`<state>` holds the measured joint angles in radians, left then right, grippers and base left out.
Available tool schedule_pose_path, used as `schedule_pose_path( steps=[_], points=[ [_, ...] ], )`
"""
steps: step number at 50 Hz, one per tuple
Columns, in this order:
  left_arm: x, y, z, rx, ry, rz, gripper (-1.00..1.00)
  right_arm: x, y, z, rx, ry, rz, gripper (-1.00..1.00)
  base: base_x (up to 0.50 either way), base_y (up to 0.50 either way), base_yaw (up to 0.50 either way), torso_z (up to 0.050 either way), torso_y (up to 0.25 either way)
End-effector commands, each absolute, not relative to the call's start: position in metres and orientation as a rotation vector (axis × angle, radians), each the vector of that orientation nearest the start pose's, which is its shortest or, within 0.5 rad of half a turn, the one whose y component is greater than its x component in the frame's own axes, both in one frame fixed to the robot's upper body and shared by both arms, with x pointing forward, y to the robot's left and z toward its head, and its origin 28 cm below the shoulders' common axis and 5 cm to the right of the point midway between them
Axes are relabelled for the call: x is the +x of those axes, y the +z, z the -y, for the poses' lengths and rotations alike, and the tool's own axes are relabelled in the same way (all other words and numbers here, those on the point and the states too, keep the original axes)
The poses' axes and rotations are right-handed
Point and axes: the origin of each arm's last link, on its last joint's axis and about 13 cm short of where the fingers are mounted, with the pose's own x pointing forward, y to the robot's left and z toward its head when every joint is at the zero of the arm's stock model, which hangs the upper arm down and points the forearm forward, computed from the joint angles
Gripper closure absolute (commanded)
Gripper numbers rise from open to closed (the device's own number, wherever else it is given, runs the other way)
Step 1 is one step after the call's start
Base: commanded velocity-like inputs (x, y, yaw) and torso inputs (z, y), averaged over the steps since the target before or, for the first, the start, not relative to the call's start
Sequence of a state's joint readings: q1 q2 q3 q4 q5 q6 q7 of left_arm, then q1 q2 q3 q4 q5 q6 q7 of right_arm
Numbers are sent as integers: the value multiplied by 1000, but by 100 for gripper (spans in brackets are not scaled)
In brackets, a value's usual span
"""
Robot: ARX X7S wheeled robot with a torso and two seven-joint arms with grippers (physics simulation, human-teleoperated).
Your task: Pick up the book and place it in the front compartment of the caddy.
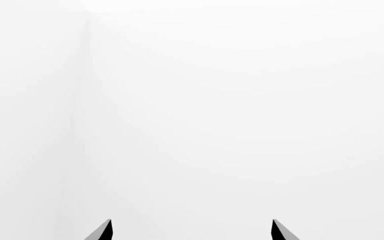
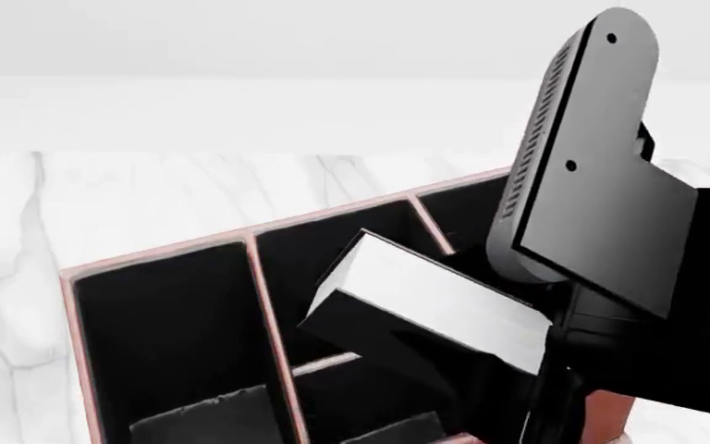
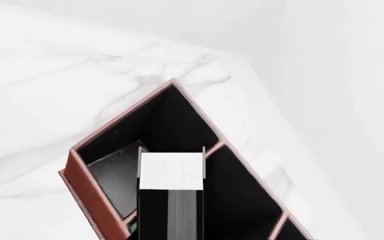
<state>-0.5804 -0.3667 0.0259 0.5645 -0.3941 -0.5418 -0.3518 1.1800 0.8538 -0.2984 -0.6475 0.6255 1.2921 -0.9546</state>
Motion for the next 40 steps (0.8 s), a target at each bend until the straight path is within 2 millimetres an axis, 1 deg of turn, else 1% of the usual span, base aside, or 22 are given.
schedule_pose_path(
  steps=[1,4,5,20,31,40],
  points=[
    [261,236,-248,-3,129,560,-100,241,344,195,-685,895,-10,100,0,0,0,0,10],
    [260,236,-248,-2,129,560,-100,245,343,195,-683,867,-8,100,0,0,0,0,0],
    [261,236,-248,-3,130,560,-100,248,343,194,-649,834,-23,100,0,0,0,0,0],
    [261,236,-248,-2,130,559,-100,260,347,189,-601,785,62,100,0,0,0,0,1],
    [260,235,-248,-5,132,557,-100,262,341,188,-609,784,52,100,0,0,0,0,1],
    [260,236,-248,-4,133,558,-100,261,342,188,-609,781,59,100,0,0,0,0,1]
  ],
)
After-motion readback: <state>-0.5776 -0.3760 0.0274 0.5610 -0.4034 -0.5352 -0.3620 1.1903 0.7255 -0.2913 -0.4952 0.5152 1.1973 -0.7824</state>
